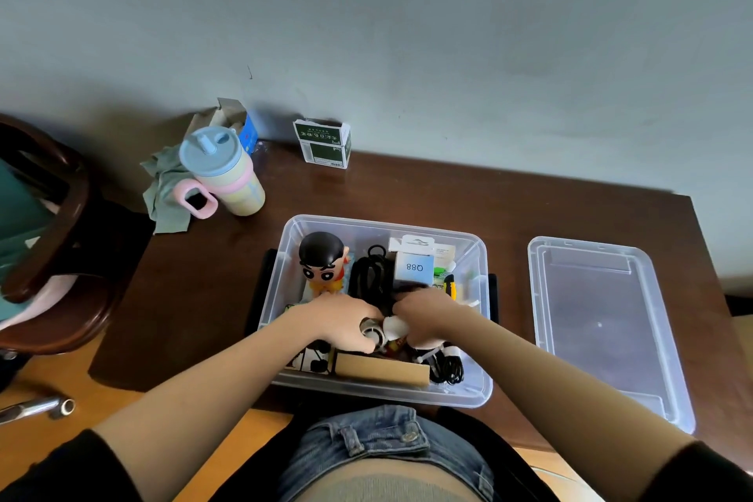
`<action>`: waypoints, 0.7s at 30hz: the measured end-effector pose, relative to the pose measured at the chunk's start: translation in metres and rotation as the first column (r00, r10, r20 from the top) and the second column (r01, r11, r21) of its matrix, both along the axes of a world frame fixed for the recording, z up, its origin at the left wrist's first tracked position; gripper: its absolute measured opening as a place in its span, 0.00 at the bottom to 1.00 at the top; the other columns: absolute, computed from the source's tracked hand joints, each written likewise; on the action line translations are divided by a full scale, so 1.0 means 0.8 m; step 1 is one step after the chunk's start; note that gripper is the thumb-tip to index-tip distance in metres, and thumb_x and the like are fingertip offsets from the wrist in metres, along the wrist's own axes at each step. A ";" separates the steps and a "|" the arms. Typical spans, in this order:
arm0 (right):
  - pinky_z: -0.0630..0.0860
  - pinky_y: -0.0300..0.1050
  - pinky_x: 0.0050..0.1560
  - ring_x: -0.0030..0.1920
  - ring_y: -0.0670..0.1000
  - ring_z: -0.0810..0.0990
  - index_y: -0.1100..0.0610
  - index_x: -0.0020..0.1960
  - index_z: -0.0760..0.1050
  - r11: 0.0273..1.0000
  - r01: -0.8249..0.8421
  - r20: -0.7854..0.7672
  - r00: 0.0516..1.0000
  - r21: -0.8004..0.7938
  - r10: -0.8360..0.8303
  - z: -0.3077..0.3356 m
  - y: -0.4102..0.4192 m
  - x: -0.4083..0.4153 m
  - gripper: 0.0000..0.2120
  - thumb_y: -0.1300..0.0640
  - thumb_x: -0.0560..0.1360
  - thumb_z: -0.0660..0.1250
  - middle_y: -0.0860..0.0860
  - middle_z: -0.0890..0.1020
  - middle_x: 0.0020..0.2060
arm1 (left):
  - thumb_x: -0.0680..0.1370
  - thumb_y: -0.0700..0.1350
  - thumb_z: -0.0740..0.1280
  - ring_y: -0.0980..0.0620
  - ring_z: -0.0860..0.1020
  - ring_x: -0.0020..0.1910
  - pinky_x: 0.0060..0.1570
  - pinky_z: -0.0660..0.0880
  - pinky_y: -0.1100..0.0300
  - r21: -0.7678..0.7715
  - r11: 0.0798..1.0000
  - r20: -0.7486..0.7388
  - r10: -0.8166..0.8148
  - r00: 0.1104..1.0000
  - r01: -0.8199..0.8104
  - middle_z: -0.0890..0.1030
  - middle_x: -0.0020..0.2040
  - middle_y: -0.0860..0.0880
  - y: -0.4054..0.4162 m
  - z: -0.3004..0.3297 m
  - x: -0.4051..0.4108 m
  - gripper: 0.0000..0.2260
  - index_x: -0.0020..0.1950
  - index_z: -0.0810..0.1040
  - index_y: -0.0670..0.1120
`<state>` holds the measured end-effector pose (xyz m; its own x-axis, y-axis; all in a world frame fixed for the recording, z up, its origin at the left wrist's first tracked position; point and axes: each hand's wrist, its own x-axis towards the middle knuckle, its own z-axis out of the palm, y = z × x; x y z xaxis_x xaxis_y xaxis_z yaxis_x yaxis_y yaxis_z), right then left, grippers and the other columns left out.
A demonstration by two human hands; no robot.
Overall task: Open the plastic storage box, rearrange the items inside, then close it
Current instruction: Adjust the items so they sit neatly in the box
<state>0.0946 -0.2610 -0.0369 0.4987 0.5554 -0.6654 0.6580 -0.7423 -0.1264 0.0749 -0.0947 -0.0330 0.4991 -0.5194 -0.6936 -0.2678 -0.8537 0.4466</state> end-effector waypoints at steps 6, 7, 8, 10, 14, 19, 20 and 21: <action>0.70 0.46 0.45 0.56 0.55 0.76 0.56 0.61 0.72 0.999 -0.014 0.013 1.000 0.036 0.014 -0.017 -0.004 -0.002 0.17 0.62 0.72 0.63 0.52 0.77 0.55 | 0.71 0.45 0.68 0.50 0.71 0.36 0.36 0.67 0.58 0.010 0.997 -0.064 -0.071 0.995 0.072 0.72 0.36 0.53 -0.003 -0.002 0.014 0.09 0.50 0.73 0.47; 0.70 0.45 0.45 0.56 0.55 0.75 0.56 0.61 0.72 0.998 -0.011 -0.001 1.000 0.059 0.011 -0.017 -0.006 -0.002 0.18 0.63 0.72 0.63 0.52 0.77 0.56 | 0.71 0.43 0.69 0.51 0.70 0.35 0.35 0.67 0.58 0.009 0.995 -0.077 -0.096 0.992 0.097 0.71 0.36 0.53 -0.003 -0.001 0.017 0.10 0.50 0.73 0.46; 0.71 0.45 0.45 0.56 0.55 0.75 0.56 0.62 0.71 0.997 -0.006 -0.020 1.000 0.076 0.008 -0.017 -0.006 -0.002 0.19 0.64 0.71 0.63 0.52 0.77 0.57 | 0.71 0.41 0.69 0.52 0.70 0.34 0.34 0.67 0.59 0.011 0.992 -0.079 -0.124 0.989 0.126 0.72 0.37 0.52 -0.003 -0.001 0.018 0.09 0.49 0.73 0.45; 0.74 0.46 0.48 0.57 0.55 0.75 0.56 0.62 0.71 0.996 0.010 -0.060 0.998 0.094 -0.005 -0.015 -0.006 -0.001 0.19 0.64 0.71 0.63 0.52 0.76 0.58 | 0.70 0.40 0.69 0.51 0.70 0.35 0.34 0.67 0.58 0.022 0.986 -0.029 -0.166 0.986 0.167 0.73 0.37 0.50 -0.002 -0.003 0.018 0.08 0.46 0.72 0.45; 0.68 0.45 0.42 0.54 0.56 0.75 0.54 0.63 0.69 0.991 0.061 -0.113 0.992 0.122 -0.048 -0.012 -0.005 0.001 0.21 0.65 0.71 0.63 0.52 0.77 0.56 | 0.70 0.46 0.68 0.49 0.73 0.36 0.31 0.67 0.59 0.037 0.984 0.153 -0.175 0.973 0.172 0.77 0.40 0.49 0.002 -0.011 0.011 0.06 0.45 0.75 0.47; 0.75 0.49 0.45 0.53 0.56 0.76 0.49 0.69 0.64 0.979 0.157 -0.137 0.981 0.132 -0.139 -0.018 -0.012 -0.001 0.29 0.66 0.71 0.60 0.51 0.77 0.58 | 0.70 0.51 0.68 0.54 0.71 0.33 0.26 0.60 0.63 0.005 0.989 0.245 -0.144 0.959 0.148 0.73 0.34 0.55 0.009 -0.019 0.007 0.07 0.45 0.74 0.52; 0.75 0.49 0.49 0.57 0.56 0.75 0.48 0.70 0.65 0.979 0.155 -0.135 0.981 0.133 -0.137 -0.019 -0.012 -0.001 0.29 0.66 0.71 0.60 0.50 0.76 0.61 | 0.70 0.52 0.68 0.54 0.72 0.35 0.26 0.60 0.63 0.000 0.989 0.252 -0.143 0.957 0.147 0.74 0.36 0.55 0.009 -0.019 0.007 0.09 0.48 0.75 0.52; 0.74 0.48 0.51 0.60 0.56 0.74 0.49 0.70 0.66 0.980 0.151 -0.131 0.982 0.132 -0.134 -0.020 -0.011 -0.001 0.29 0.65 0.71 0.61 0.50 0.75 0.63 | 0.70 0.52 0.68 0.53 0.73 0.37 0.27 0.61 0.63 -0.003 0.989 0.256 -0.145 0.956 0.151 0.74 0.38 0.55 0.010 -0.020 0.006 0.11 0.50 0.75 0.53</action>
<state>0.0939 -0.2697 -0.0527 0.5002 0.5769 -0.6457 0.5200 -0.7964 -0.3087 0.0801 -0.0867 -0.0487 0.5737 -0.6147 -0.5412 -0.4973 -0.7865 0.3662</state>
